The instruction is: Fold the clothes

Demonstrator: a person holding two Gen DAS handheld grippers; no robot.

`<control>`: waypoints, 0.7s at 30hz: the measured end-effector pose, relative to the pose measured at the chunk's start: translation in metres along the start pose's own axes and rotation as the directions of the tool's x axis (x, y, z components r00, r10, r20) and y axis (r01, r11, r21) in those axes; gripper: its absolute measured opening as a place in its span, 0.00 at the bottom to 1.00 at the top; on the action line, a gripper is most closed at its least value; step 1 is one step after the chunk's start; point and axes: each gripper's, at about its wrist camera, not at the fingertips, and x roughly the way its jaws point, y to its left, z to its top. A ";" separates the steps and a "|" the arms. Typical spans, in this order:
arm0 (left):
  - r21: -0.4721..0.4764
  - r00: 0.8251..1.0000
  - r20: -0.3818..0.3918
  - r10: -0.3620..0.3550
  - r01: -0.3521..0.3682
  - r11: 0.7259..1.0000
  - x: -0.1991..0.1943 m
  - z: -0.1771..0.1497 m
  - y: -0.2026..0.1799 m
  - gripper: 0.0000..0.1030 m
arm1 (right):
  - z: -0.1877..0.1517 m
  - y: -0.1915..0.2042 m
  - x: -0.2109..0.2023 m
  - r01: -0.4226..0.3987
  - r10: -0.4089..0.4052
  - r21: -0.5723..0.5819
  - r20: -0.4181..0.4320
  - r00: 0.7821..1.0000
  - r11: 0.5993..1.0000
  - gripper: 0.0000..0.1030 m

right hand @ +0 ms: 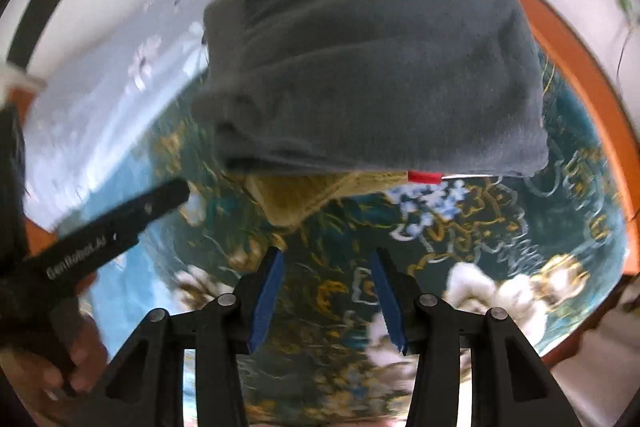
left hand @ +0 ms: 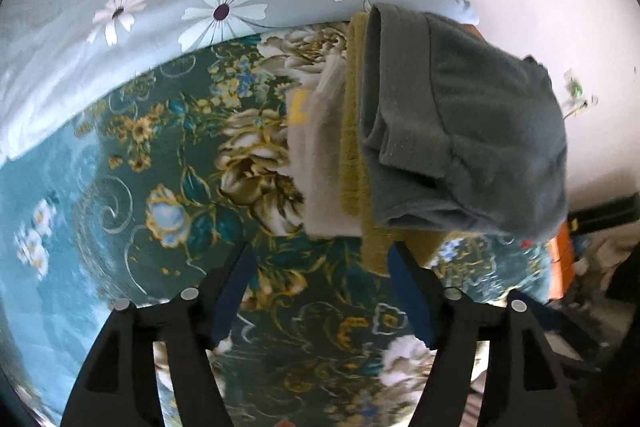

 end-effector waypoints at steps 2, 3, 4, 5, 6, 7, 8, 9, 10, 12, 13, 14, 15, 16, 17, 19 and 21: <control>0.025 1.000 0.020 0.005 -0.005 1.000 0.000 -0.001 -0.002 0.82 | 0.002 -0.001 -0.001 0.024 -0.023 -0.008 0.009 1.000 1.000 0.64; 0.039 0.999 0.035 0.001 -0.002 0.999 0.000 0.000 -0.003 0.84 | 0.004 -0.003 0.001 0.038 -0.038 -0.002 0.011 0.999 0.999 0.68; 0.053 0.999 0.050 -0.003 0.001 0.999 -0.001 0.000 -0.004 0.85 | 0.005 -0.003 0.003 0.056 -0.056 0.004 0.010 0.998 0.998 0.73; 0.071 0.998 0.066 -0.008 0.003 0.997 -0.002 0.000 -0.005 0.85 | 0.007 -0.004 0.004 0.067 -0.067 0.008 0.005 0.998 0.998 0.78; 0.093 0.996 0.084 -0.013 0.005 0.996 -0.003 0.000 -0.007 0.85 | 0.008 -0.004 0.006 0.066 -0.066 0.013 -0.003 0.998 0.998 0.81; 0.108 0.995 0.095 -0.019 0.008 0.994 -0.003 0.000 -0.008 0.86 | 0.008 -0.004 0.009 0.061 -0.061 0.020 -0.012 0.998 0.998 0.88; 0.115 0.995 0.098 -0.025 0.013 0.993 -0.002 0.000 -0.009 0.88 | 0.009 -0.005 0.011 0.058 -0.058 0.027 -0.021 0.998 0.998 0.98; 0.122 0.995 0.100 -0.030 0.018 0.992 -0.001 0.000 -0.009 0.90 | 0.011 -0.006 0.013 0.061 -0.060 0.032 -0.027 0.998 0.998 1.00; 0.129 0.994 0.103 -0.036 0.023 0.991 0.001 0.000 -0.009 0.95 | 0.011 -0.007 0.015 0.066 -0.065 0.036 -0.030 0.997 0.997 1.00; 0.143 0.993 0.107 -0.048 0.032 0.989 0.003 0.000 -0.009 0.98 | 0.013 -0.007 0.018 0.090 -0.089 0.046 -0.029 0.996 0.995 1.00; 0.150 0.993 0.110 -0.054 0.037 0.988 0.004 0.000 -0.009 0.98 | 0.014 -0.007 0.018 0.100 -0.099 0.052 -0.026 0.995 0.994 1.00; 0.157 0.992 0.112 -0.060 0.042 0.987 0.005 0.000 -0.009 0.98 | 0.014 -0.007 0.018 0.107 -0.106 0.059 -0.023 0.994 0.993 1.00; 0.164 0.991 0.114 -0.066 0.046 0.985 0.006 0.000 -0.009 0.98 | 0.015 -0.007 0.019 0.113 -0.112 0.062 -0.022 0.993 0.992 1.00; 0.171 0.991 0.116 -0.072 0.051 0.984 0.007 0.000 -0.009 0.98 | 0.016 -0.007 0.021 0.120 -0.119 0.066 -0.019 0.993 0.991 1.00; 0.178 0.990 0.119 -0.077 0.056 0.983 0.008 0.000 -0.009 0.98 | 0.016 -0.007 0.022 0.127 -0.126 0.070 -0.014 0.992 0.989 1.00; 0.189 0.989 0.122 -0.087 0.063 0.980 0.011 0.000 -0.009 0.98 | 0.016 -0.007 0.025 0.140 -0.140 0.076 -0.006 0.990 0.987 1.00; 0.193 0.989 0.122 -0.087 0.062 0.979 0.014 -0.001 -0.008 0.98 | 0.016 -0.008 0.029 0.161 -0.162 0.074 0.005 0.987 0.984 1.00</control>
